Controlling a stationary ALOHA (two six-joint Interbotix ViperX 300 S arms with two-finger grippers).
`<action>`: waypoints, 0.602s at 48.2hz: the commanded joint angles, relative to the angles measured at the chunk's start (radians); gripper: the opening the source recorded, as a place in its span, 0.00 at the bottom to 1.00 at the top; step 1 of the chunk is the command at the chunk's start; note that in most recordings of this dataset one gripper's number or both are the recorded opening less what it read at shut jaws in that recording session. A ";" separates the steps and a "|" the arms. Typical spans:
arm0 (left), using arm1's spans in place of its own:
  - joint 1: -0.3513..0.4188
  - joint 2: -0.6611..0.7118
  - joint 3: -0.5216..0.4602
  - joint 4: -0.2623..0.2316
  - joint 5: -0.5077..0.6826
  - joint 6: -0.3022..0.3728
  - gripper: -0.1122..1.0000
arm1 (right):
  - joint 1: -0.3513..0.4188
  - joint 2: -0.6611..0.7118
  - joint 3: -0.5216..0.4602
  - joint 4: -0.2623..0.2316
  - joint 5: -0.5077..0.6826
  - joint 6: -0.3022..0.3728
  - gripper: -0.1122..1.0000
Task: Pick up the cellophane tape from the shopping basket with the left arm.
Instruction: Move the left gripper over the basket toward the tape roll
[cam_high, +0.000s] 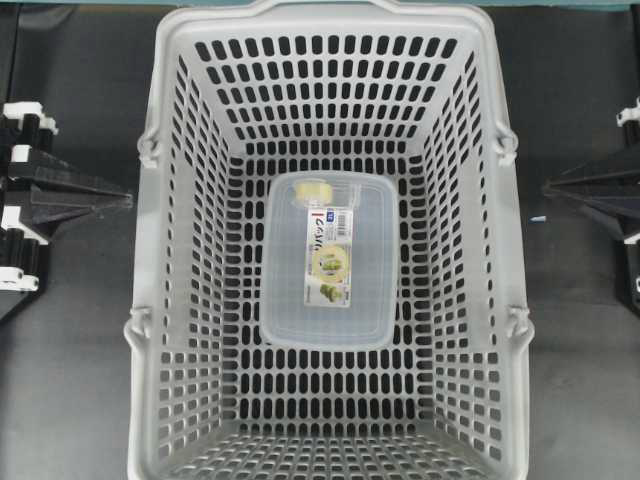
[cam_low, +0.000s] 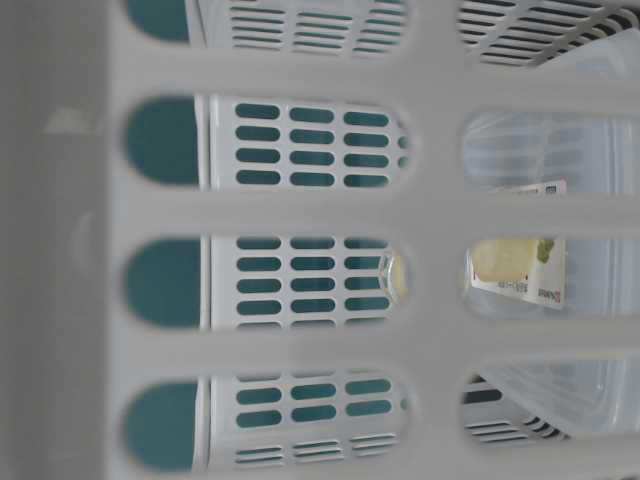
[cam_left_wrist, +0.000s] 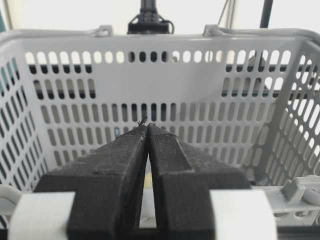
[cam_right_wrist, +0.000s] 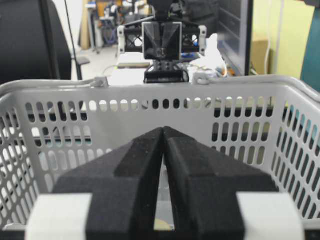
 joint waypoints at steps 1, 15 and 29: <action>-0.006 0.008 -0.060 0.043 0.049 -0.021 0.15 | 0.003 0.011 -0.018 0.003 -0.005 0.006 0.11; -0.008 0.091 -0.341 0.043 0.437 -0.048 0.10 | 0.003 0.003 -0.028 0.006 0.051 0.037 0.11; -0.014 0.296 -0.575 0.043 0.693 -0.038 0.10 | 0.005 0.002 -0.044 0.006 0.124 0.037 0.11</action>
